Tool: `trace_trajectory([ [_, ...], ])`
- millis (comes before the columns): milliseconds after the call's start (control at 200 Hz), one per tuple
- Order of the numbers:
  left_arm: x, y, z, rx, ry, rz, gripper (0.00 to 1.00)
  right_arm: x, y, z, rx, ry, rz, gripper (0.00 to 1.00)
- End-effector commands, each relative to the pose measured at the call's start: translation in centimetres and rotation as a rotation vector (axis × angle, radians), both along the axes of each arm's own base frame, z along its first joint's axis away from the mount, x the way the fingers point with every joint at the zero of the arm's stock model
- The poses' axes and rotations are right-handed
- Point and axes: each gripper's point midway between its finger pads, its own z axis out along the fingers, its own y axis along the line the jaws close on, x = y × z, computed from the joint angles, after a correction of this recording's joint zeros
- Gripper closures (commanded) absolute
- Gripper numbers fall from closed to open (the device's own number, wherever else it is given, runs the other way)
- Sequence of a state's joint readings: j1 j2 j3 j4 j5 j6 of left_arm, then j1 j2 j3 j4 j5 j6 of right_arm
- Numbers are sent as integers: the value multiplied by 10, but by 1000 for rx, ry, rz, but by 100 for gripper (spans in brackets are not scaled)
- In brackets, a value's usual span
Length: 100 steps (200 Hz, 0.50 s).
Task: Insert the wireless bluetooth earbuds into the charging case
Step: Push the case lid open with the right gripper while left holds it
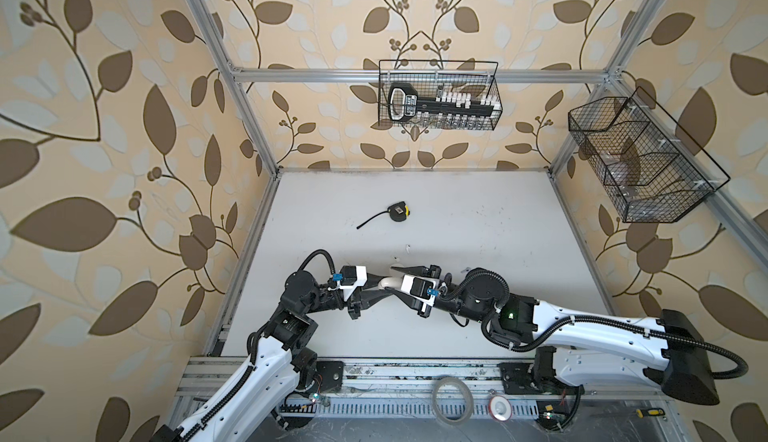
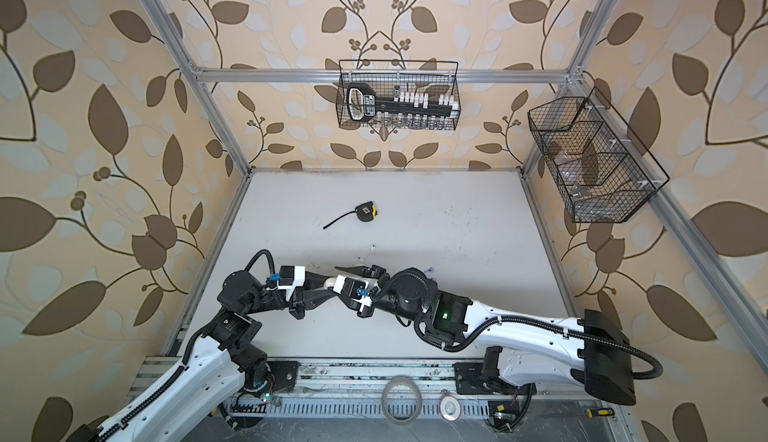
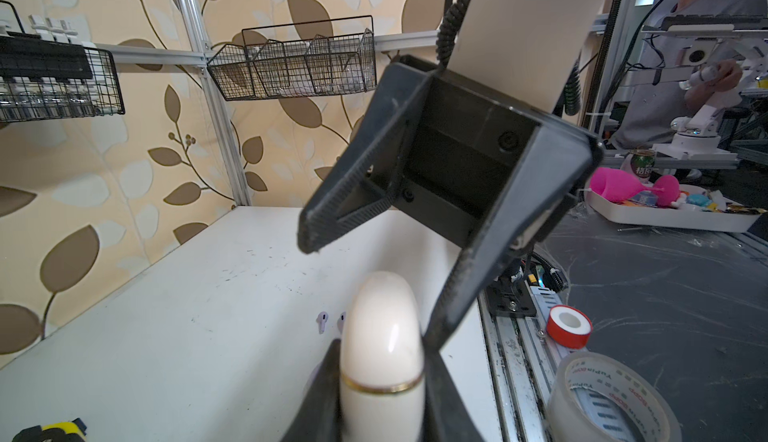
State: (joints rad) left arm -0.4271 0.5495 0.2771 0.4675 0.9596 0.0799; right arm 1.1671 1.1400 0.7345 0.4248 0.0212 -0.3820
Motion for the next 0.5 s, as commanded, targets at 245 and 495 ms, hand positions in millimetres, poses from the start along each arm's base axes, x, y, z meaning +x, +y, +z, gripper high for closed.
trace_trajectory([
  [245, -23, 0, 25, -31, -111, -71, 100, 17, -12, 29, 93, -19, -62, 58],
  [495, -6, 0, 29, -42, -54, -2, 100, 24, -20, 40, 138, 9, -112, 55],
])
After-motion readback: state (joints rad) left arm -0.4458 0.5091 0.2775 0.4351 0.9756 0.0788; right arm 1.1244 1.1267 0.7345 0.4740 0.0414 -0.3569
